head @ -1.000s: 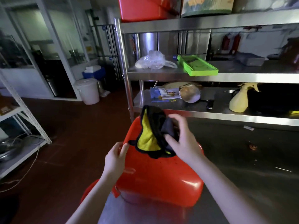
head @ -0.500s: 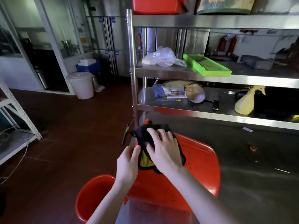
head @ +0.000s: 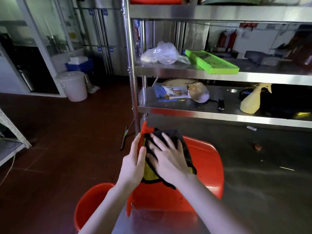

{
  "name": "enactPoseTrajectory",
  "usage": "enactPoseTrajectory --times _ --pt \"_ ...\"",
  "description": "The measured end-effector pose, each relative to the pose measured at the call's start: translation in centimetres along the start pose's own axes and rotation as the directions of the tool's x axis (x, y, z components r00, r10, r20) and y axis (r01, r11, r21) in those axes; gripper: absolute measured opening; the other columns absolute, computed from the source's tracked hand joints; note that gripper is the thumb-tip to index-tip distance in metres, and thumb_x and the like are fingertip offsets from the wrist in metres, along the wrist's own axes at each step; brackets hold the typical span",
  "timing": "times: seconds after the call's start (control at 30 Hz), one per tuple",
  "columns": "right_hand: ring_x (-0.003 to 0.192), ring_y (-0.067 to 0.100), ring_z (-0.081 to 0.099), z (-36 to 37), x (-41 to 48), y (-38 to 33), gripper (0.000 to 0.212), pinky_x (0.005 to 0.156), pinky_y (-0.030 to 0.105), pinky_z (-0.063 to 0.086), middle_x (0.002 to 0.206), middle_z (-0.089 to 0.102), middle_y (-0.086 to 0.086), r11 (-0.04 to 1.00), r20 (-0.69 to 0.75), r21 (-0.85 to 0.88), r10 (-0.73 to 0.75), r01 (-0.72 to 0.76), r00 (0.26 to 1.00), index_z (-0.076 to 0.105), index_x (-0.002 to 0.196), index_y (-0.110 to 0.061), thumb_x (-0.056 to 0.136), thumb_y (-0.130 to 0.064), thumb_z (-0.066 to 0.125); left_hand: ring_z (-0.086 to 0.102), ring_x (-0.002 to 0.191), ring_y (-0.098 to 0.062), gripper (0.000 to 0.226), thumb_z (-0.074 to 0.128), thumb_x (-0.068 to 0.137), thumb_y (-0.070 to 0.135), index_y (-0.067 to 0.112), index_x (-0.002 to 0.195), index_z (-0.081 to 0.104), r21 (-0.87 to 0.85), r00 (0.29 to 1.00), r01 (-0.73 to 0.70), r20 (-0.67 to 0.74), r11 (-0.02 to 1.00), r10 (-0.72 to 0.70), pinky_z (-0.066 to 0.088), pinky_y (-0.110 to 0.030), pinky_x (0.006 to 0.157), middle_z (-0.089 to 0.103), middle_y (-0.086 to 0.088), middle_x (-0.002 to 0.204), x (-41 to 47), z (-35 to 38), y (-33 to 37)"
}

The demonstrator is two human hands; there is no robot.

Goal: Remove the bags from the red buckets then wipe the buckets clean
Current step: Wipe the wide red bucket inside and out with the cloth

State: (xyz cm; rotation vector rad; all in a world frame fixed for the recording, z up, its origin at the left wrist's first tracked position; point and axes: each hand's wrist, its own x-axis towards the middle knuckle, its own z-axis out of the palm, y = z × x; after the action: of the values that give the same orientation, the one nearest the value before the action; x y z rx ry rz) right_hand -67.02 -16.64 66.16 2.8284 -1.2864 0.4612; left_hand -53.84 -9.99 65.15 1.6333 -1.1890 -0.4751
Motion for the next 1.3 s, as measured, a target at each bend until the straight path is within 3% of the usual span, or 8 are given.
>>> enactPoseTrajectory --times 0.13,0.43,0.6,0.8,0.9,1.03,1.13,1.3 --pt "0.146 0.024 0.022 0.5 0.2 0.0 0.054 0.111 0.062 0.024 0.159 0.023 -0.011 0.999 -0.037 -0.017 0.031 -0.032 0.999 0.035 0.146 -0.037 0.097 -0.057 0.022 0.058 0.047 -0.005 0.047 0.044 0.101 0.030 0.041 0.145 0.035 0.020 0.993 -0.048 -0.106 0.999 0.050 0.041 -0.016 0.044 0.066 0.006 0.063 0.0 0.7 -0.3" --pt "0.144 0.026 0.027 1.0 -6.5 13.1 0.050 0.117 0.045 0.026 0.158 0.027 -0.003 0.877 -0.016 0.041 0.479 -0.478 0.878 0.036 0.149 -0.028 0.101 -0.042 0.031 0.034 0.036 -0.006 0.047 0.039 0.100 0.037 0.061 0.139 0.028 0.031 0.987 -0.087 -0.131 0.996 0.090 0.032 -0.022 0.036 0.042 0.007 0.044 -1.1 1.3 -0.6" --pt "0.139 0.028 0.036 0.3 -2.8 7.0 0.052 0.111 0.046 0.031 0.151 0.041 -0.005 0.953 -0.091 -0.091 0.283 -0.291 0.955 0.044 0.144 -0.027 0.099 -0.045 0.025 0.031 0.036 -0.006 0.048 0.042 0.100 0.034 0.060 0.139 0.030 0.036 0.988 -0.097 -0.121 0.995 0.101 0.029 -0.020 0.036 0.039 0.007 0.044 -1.2 1.3 -1.0" --pt "0.144 0.029 0.028 1.5 1.2 -2.0 0.052 0.113 0.054 0.027 0.156 0.033 -0.005 0.999 -0.093 0.010 -0.033 0.034 0.995 0.045 0.141 -0.030 0.097 -0.053 0.030 0.055 0.047 0.002 0.043 0.038 0.099 0.040 0.050 0.141 0.037 -0.004 0.978 -0.105 -0.179 0.994 0.103 0.040 -0.008 0.045 0.068 0.024 0.073 -1.9 0.1 -2.3" --pt "0.146 0.024 0.024 2.0 -0.7 1.9 0.060 0.117 0.050 0.022 0.161 0.020 -0.002 0.998 -0.076 -0.002 0.061 -0.061 0.995 0.037 0.146 -0.038 0.092 -0.062 0.031 0.042 0.036 -0.004 0.048 0.038 0.095 0.046 0.054 0.142 0.033 0.010 0.970 -0.086 -0.228 0.996 0.086 0.035 -0.016 0.037 0.065 0.004 0.066 -3.1 0.0 -3.3" --pt "0.147 0.027 0.020 2.3 -4.4 9.0 0.065 0.118 0.047 0.021 0.160 0.021 0.005 0.924 -0.053 0.031 0.383 -0.382 0.922 0.030 0.150 -0.034 0.094 -0.064 0.019 0.039 0.032 -0.006 0.052 0.037 0.094 0.042 0.048 0.145 0.030 0.024 0.974 -0.105 -0.201 0.994 0.107 0.032 -0.013 0.035 0.055 0.008 0.055 -5.0 0.4 -4.1" --pt "0.148 0.024 0.014 2.1 -3.9 10.0 0.070 0.119 0.046 0.017 0.160 0.021 0.001 0.888 -0.028 0.041 0.459 -0.457 0.888 0.026 0.151 -0.032 0.091 -0.063 0.008 0.037 0.031 -0.005 0.052 0.037 0.093 0.043 0.049 0.144 0.032 0.008 0.974 -0.087 -0.212 0.996 0.086 0.030 -0.012 0.034 0.053 0.006 0.052 -5.3 0.4 -4.3" --pt "0.146 0.023 0.022 1.6 1.6 1.3 0.059 0.116 0.049 0.019 0.159 0.025 -0.002 0.995 0.003 -0.035 0.092 -0.092 0.996 0.027 0.149 -0.037 0.095 -0.058 0.017 0.039 0.032 -0.006 0.052 0.045 0.097 0.022 0.048 0.140 0.037 0.051 0.969 -0.083 -0.227 0.995 0.093 0.031 -0.013 0.036 0.057 -0.004 0.054 -5.0 0.5 -4.6"
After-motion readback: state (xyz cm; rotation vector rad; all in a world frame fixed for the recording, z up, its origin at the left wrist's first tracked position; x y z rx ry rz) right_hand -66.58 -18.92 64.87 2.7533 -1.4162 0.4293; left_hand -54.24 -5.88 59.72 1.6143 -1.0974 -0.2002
